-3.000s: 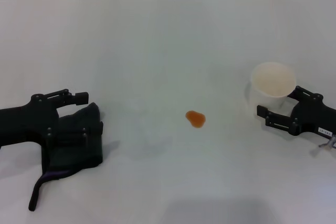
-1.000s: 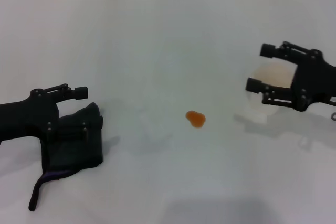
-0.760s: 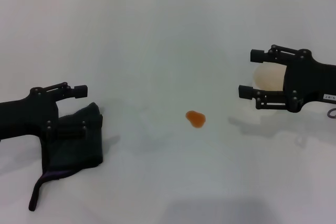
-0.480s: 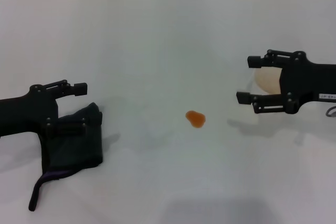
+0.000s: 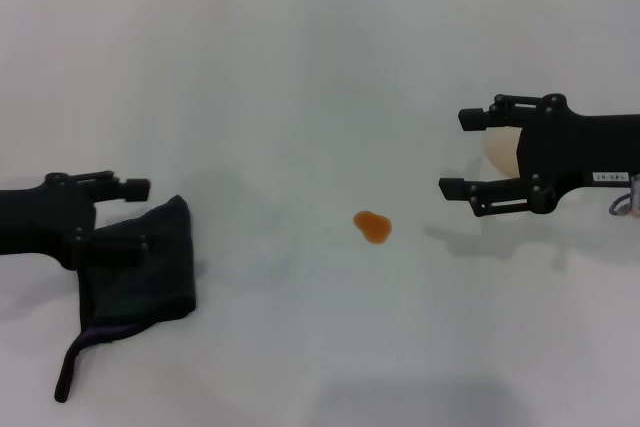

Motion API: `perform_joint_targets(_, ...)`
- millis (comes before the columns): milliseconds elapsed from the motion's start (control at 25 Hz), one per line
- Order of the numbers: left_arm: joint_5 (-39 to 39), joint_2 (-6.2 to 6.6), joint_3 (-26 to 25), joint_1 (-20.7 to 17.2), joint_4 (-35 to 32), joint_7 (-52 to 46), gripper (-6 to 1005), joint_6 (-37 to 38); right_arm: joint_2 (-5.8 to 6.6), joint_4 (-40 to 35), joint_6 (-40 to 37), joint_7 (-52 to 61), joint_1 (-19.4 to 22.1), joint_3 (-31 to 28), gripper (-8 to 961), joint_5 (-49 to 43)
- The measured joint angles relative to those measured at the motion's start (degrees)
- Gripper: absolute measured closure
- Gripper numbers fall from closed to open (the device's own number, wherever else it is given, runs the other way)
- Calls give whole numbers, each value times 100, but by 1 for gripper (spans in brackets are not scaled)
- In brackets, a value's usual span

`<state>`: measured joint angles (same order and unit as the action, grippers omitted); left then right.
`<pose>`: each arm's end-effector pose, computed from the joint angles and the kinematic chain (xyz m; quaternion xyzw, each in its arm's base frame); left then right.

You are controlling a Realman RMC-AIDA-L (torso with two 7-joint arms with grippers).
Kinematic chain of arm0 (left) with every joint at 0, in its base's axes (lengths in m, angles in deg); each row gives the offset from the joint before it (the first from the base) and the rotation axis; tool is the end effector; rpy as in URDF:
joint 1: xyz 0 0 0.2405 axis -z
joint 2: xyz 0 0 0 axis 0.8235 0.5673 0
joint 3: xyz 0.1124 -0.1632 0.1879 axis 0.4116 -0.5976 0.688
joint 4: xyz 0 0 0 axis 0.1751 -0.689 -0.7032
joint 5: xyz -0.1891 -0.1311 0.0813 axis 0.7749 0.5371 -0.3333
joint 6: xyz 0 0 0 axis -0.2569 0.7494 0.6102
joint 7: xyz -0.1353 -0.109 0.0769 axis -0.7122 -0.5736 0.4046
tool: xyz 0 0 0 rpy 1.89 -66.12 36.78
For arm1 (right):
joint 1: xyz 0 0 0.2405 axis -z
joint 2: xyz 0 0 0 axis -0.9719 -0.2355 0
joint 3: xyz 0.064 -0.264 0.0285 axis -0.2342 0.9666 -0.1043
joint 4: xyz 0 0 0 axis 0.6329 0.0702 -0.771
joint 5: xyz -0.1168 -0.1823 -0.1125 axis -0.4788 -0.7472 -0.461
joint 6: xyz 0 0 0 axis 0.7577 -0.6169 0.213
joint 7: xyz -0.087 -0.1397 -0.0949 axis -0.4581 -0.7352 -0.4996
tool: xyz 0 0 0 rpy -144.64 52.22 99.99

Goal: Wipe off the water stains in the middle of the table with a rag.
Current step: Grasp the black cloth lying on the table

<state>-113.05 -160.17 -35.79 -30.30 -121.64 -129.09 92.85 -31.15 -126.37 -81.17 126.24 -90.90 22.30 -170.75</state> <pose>-0.3199 0.3460 0.0068 -0.9456 -0.2638 -0.1668 0.0923 0.2215 0.3684 -0.0163 -0.9656 0.0781 0.1808 0.1700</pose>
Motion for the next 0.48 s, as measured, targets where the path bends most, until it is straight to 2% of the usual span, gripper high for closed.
perform_joint_targets(320,-844,169,4,368,-270,-851,115,96,-14,-34,134,63,-40,92,126,128)
perform_joint_targets(480,-1315,203,5,565,-273,-1035,115,211,-15,-80,156,65,-42,173,126,278)
